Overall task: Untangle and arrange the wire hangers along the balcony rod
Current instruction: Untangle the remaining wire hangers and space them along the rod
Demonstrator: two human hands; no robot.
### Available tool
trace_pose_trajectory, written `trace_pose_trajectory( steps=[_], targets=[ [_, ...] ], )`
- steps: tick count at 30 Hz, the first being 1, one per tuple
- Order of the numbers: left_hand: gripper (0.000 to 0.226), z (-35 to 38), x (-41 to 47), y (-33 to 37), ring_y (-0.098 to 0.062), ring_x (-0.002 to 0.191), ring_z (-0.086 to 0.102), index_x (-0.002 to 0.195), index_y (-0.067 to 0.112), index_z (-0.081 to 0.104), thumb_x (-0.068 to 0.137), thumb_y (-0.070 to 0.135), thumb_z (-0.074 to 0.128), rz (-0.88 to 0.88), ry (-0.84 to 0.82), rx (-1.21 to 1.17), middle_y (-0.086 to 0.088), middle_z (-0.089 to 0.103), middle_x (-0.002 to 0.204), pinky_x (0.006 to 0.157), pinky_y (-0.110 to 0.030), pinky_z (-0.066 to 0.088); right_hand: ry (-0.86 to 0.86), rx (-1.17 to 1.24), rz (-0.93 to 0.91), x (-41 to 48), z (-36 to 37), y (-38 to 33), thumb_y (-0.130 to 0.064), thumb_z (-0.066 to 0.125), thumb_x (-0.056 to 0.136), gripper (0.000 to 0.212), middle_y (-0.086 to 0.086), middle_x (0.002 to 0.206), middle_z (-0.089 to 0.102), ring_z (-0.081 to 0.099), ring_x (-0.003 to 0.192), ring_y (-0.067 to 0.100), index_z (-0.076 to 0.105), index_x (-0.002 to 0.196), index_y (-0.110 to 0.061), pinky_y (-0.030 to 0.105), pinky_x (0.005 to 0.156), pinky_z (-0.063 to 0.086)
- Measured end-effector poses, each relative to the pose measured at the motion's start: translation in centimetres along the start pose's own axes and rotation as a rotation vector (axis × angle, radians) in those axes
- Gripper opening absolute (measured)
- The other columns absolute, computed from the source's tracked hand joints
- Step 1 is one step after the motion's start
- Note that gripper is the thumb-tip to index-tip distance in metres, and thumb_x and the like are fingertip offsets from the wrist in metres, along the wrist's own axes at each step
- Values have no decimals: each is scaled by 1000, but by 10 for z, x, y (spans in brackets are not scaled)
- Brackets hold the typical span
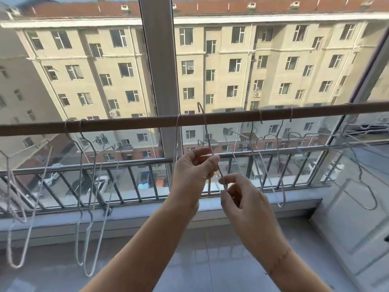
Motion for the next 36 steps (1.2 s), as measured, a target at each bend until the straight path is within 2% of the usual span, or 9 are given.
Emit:
trace_pose_trajectory(
  steps=[8, 13, 16, 19, 23, 25, 28, 33, 36],
  targets=[
    [26, -20, 11, -18, -17, 73, 58, 113, 4, 57, 87, 6, 60, -58, 152, 120, -5, 61, 81, 80, -39, 55, -96, -32, 50, 15, 44, -1, -30, 50, 90, 11, -7, 69, 58, 54, 66, 7, 53, 98, -23, 19, 60, 41],
    [43, -17, 1, -18, -15, 102, 55, 124, 14, 46, 85, 13, 63, 123, 267, 354, -5, 55, 113, 85, -19, 44, -145, -112, 60, 11, 39, 3, -34, 51, 89, 27, -8, 93, 62, 59, 88, 9, 54, 113, -23, 31, 83, 50],
    [45, -5, -13, -10, -9, 109, 48, 125, 18, 44, 84, 13, 62, 391, 310, 513, 3, 48, 117, 91, -6, 35, 109, -108, -55, 11, 12, 1, -24, 55, 88, 19, -11, 98, 58, 58, 89, 4, 60, 106, -19, 26, 84, 51],
    [34, 15, -20, -4, -1, 105, 50, 114, 28, 49, 84, 13, 60, 552, 181, 521, 10, 51, 111, 89, -5, 36, 420, -151, -126, 20, -17, 5, -13, 58, 85, 22, -8, 114, 49, 49, 111, 6, 60, 107, -16, 20, 99, 39],
    [25, 50, -1, -15, -9, 100, 58, 111, 20, 60, 87, 18, 59, 316, -31, 447, 6, 60, 107, 89, -21, 46, 284, -168, 86, 40, -27, 31, -11, 60, 84, 52, -2, 130, 42, 39, 129, 15, 41, 132, -13, 24, 107, 31],
    [29, 64, 14, -26, -11, 97, 60, 117, 13, 61, 89, 21, 57, 141, -96, 443, 1, 64, 108, 83, -20, 47, 183, -171, 194, 43, -23, 44, -16, 60, 85, 61, 5, 135, 46, 44, 126, 19, 31, 139, -15, 29, 104, 37],
    [28, 77, 31, -40, -13, 90, 61, 113, 8, 63, 90, 21, 58, 0, -125, 432, -3, 67, 101, 79, -23, 47, 145, -134, 271, 43, -20, 60, -18, 59, 86, 61, 4, 110, 64, 61, 101, 19, 30, 139, -19, 32, 88, 48],
    [14, 87, 44, -49, -13, 68, 59, 92, 9, 70, 87, 19, 62, -91, -176, 317, -8, 70, 83, 66, -28, 51, 189, -51, 202, 39, -22, 75, -15, 47, 92, 37, -3, 73, 65, 61, 65, 13, 45, 128, -21, 28, 62, 46],
    [9, 90, 52, -45, -11, 64, 57, 87, 14, 70, 87, 17, 62, -74, -183, 235, -4, 68, 78, 59, -22, 47, 254, -35, 140, 52, -27, 75, -19, 44, 94, 30, -3, 74, 63, 61, 67, 16, 51, 124, -19, 28, 60, 46]
  ],
)
Point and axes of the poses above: each hand's wrist, its own x-axis towards the middle knuckle, its own z-axis out of the palm, y = z × x, the point moved 1 cm from there along x, towards the middle knuckle
